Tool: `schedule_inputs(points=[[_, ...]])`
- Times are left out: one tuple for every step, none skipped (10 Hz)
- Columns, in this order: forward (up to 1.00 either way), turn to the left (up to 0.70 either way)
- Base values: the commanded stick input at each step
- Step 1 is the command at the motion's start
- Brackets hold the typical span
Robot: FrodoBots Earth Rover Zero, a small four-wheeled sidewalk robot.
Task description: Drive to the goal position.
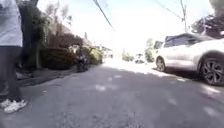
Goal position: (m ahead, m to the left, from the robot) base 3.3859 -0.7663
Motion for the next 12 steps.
schedule_inputs(points=[[1.0, 0.0], [1.0, 0.0], [1.0, 0.0], [1.0, 0.0], [1.0, 0.0], [1.0, 0.0], [1.0, 0.0], [1.0, 0.0], [1.0, 0.0], [1.0, 0.0], [1.0, 0.0], [1.0, 0.0]])
